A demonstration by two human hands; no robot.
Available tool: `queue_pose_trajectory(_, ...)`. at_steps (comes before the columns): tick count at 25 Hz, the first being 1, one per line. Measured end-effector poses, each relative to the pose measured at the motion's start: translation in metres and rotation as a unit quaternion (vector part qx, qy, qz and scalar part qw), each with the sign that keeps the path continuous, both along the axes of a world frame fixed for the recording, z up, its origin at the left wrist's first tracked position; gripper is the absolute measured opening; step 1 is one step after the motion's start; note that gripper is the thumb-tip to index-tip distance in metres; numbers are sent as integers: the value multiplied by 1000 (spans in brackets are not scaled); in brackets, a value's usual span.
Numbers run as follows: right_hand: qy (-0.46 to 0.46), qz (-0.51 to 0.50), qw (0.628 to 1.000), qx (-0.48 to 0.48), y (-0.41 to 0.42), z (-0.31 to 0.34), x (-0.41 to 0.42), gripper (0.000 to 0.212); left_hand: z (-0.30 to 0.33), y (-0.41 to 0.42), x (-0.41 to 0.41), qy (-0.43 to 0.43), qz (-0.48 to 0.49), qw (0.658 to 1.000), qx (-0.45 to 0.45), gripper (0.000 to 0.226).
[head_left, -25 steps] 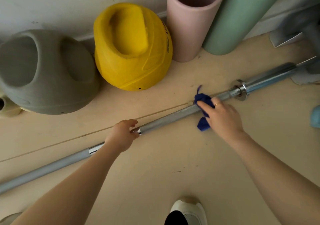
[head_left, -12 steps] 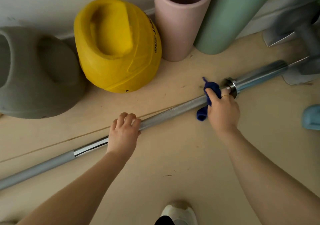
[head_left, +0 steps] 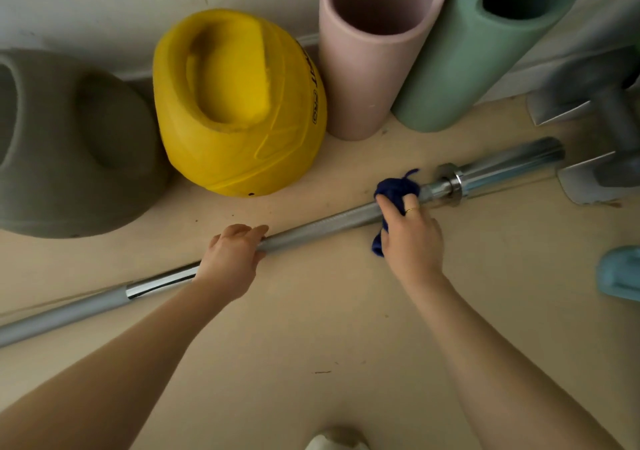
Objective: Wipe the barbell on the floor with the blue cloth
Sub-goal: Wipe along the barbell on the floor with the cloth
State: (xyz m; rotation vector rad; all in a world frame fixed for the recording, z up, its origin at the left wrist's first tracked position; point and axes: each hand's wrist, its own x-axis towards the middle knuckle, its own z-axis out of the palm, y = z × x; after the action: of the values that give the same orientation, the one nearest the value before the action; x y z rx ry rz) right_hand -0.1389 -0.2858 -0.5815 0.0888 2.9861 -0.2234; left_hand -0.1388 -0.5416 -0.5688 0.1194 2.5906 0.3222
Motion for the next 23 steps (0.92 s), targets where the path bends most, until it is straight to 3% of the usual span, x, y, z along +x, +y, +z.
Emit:
queue_pose_trajectory(2,4,100,995,19,19,3,-10,56,-1,0,-12,-27,22,999,18,35)
queue_pose_trajectory(3,10,90,995,29,31,4,-21,56,-2,0,-15,-31,32,999,26,31)
queue_pose_trajectory(5,12,-37,999,31,42,1,-40,52,-5,-1,-16,-20,53,997,43,31)
queue_pose_trajectory(7,8,-131,991,20,24,2,-44,49,-2,-3,-6,54,78,995,35,34)
queue_pose_trajectory(8,9,-125,992,11,10,1,-42,49,0,-6,0,86,89,992,19,37)
queue_pose_trajectory(12,22,68,997,-7,-8,1,-19,51,-2,-20,11,177,43,983,4,35)
queue_pose_trajectory(16,14,-102,995,-2,-28,1,-30,47,-4,-26,6,201,18,979,19,31)
queue_pose_trajectory(17,8,-99,995,-13,-51,3,-26,45,-4,-25,5,195,35,980,26,31)
queue_pose_trajectory(21,14,115,993,-10,-105,9,3,52,-6,-27,-3,148,141,976,71,34)
queue_pose_trajectory(23,12,85,996,-14,-92,9,-4,55,-7,-34,-8,119,173,974,87,35)
